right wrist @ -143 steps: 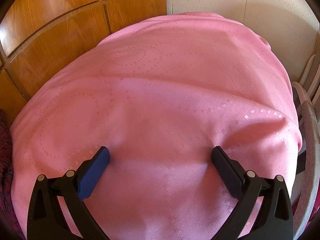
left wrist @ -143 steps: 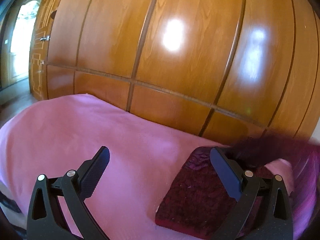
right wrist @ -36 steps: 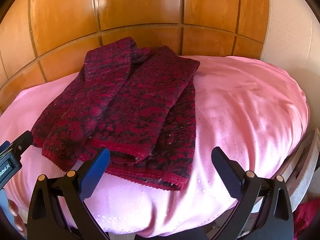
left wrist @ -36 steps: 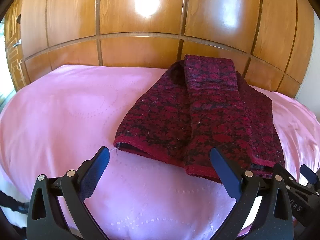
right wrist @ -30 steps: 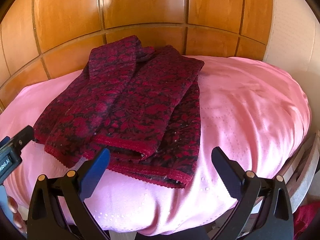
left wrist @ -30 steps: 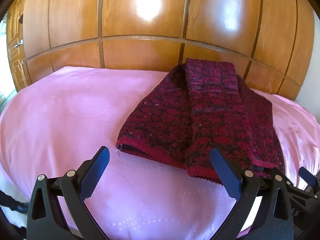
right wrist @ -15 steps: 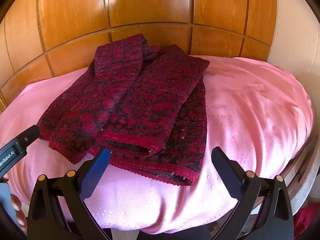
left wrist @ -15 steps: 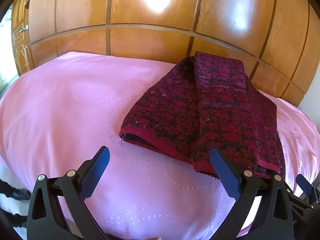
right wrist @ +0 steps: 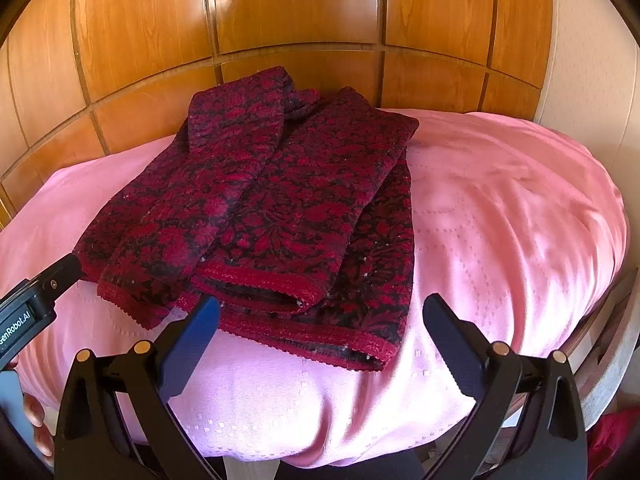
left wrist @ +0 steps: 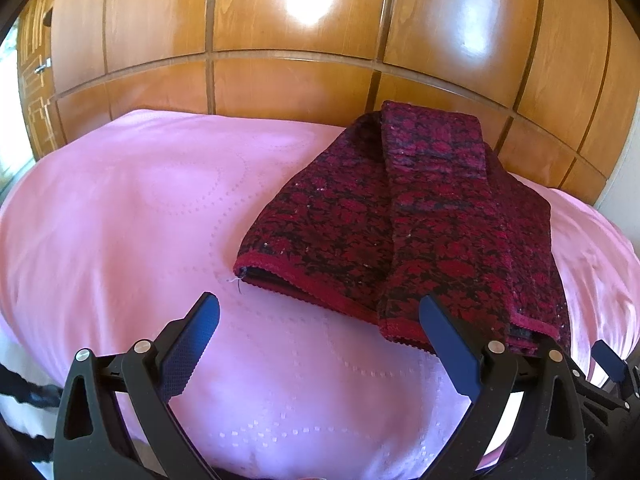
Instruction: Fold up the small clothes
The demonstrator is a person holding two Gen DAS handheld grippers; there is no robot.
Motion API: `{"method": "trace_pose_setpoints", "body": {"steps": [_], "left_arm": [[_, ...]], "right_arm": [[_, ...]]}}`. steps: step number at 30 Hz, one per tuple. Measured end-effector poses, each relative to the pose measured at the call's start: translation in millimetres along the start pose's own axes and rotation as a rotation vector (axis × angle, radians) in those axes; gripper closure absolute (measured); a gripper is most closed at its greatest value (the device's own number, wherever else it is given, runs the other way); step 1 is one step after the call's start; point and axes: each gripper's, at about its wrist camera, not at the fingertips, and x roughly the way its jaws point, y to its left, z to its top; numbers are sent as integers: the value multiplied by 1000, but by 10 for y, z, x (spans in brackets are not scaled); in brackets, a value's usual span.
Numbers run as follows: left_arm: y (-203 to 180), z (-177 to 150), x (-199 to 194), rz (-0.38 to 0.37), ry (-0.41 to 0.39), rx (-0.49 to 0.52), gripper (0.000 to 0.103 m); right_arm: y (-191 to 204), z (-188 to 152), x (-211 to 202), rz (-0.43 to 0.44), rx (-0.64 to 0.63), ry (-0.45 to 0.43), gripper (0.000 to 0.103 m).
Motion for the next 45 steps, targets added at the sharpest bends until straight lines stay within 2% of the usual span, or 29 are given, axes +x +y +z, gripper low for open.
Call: {"method": "trace_pose_setpoints", "body": {"steps": [45], "left_arm": [[-132, -57, -60, -5, -7, 36, 4]], "right_arm": [[-42, -17, -5, 0, 9, -4, 2]]}}
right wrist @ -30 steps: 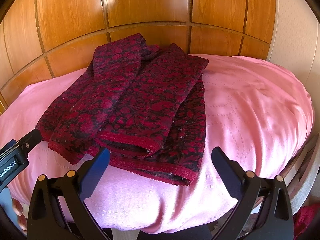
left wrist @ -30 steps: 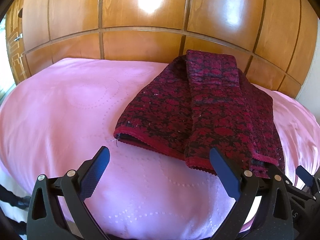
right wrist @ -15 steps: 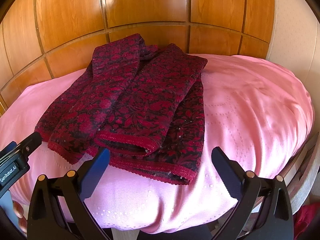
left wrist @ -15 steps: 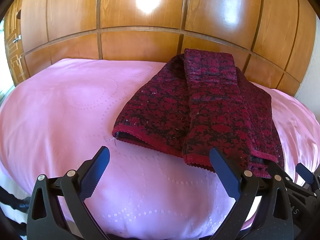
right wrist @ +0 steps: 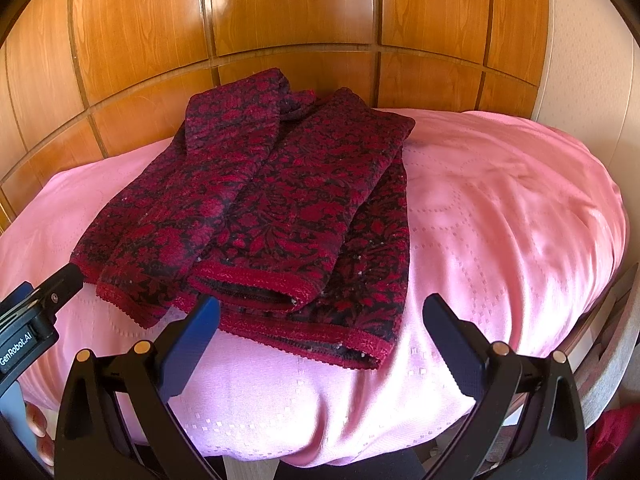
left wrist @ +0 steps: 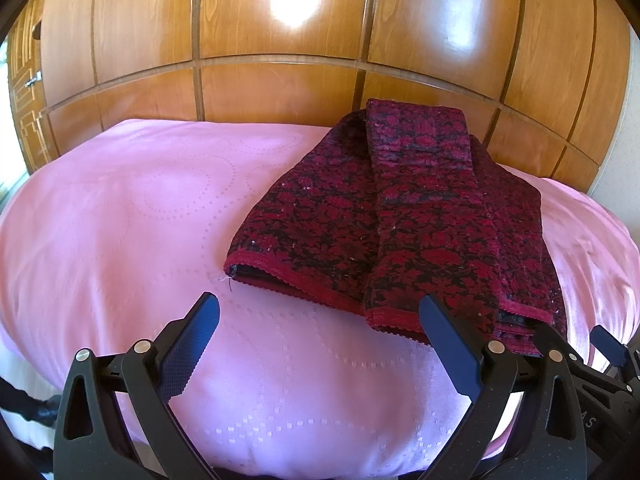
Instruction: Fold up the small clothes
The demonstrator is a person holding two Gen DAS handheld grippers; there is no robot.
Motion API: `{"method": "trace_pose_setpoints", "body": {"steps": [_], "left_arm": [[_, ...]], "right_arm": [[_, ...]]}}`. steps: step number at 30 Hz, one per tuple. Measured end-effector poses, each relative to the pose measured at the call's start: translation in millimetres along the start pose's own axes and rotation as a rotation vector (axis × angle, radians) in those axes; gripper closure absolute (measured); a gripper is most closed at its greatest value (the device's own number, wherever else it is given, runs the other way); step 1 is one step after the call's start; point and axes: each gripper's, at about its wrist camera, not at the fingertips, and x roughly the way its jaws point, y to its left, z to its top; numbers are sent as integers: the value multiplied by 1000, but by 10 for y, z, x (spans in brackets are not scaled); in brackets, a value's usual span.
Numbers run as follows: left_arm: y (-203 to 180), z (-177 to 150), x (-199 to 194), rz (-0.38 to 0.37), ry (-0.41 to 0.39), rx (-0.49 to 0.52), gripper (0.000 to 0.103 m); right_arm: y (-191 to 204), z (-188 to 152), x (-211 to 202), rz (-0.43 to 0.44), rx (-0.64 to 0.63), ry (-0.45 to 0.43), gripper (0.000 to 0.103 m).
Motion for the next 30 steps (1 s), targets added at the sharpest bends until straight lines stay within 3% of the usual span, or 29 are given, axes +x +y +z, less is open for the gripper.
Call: {"method": "trace_pose_setpoints", "body": {"steps": [30], "left_arm": [[-29, 7, -40, -1, -23, 19, 4]], "right_arm": [[13, 11, 6, 2, -2, 1, 2]]}}
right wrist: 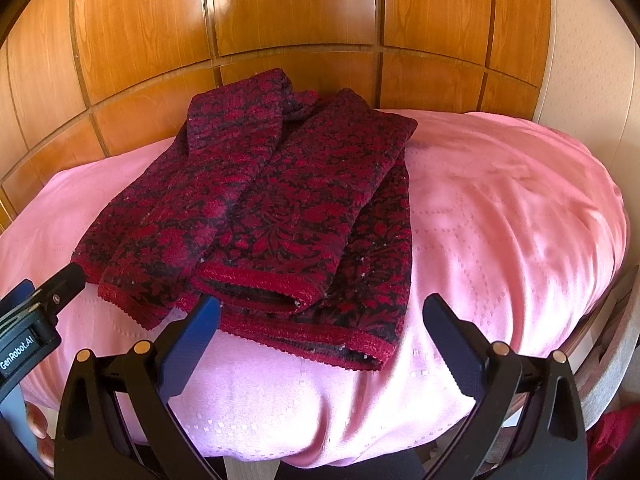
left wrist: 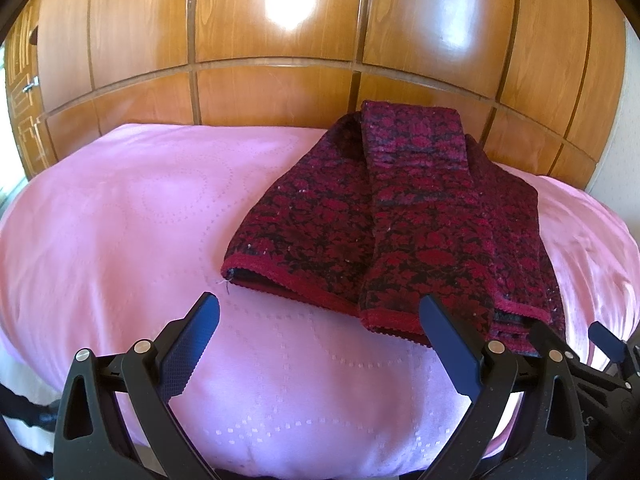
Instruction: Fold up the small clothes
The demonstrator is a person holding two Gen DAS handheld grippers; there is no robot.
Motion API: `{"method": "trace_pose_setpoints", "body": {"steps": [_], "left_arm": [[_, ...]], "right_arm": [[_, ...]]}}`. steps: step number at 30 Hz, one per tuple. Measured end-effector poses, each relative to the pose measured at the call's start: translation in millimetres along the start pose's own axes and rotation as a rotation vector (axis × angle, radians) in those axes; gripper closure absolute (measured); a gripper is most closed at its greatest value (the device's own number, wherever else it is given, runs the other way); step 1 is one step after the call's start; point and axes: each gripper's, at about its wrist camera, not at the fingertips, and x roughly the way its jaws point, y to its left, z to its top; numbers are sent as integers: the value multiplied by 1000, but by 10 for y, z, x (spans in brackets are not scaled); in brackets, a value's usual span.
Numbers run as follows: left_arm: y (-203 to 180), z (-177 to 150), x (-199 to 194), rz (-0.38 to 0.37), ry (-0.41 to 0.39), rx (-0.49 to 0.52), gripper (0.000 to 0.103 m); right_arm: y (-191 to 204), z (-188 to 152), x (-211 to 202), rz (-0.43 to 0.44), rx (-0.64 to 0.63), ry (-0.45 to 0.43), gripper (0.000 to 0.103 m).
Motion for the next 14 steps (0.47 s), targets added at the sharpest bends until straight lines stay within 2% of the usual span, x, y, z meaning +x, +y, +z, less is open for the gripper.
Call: {"method": "trace_pose_setpoints", "body": {"steps": [1, 5, 9, 14], "left_arm": [[-12, -4, -32, 12, -26, 11, 4], [-33, -1, -26, 1, -19, 30, 4], [21, -1, 34, -7, 23, -11, 4], [91, -5, 48, 1, 31, -39, 4]], "right_arm": [[-1, 0, 2, 0, 0, 1, 2], [-10, 0, 8, -5, -4, 0, 2], [-14, 0, -5, -4, -1, -6, 2], [-17, -9, -5, -2, 0, -2, 2]]}}
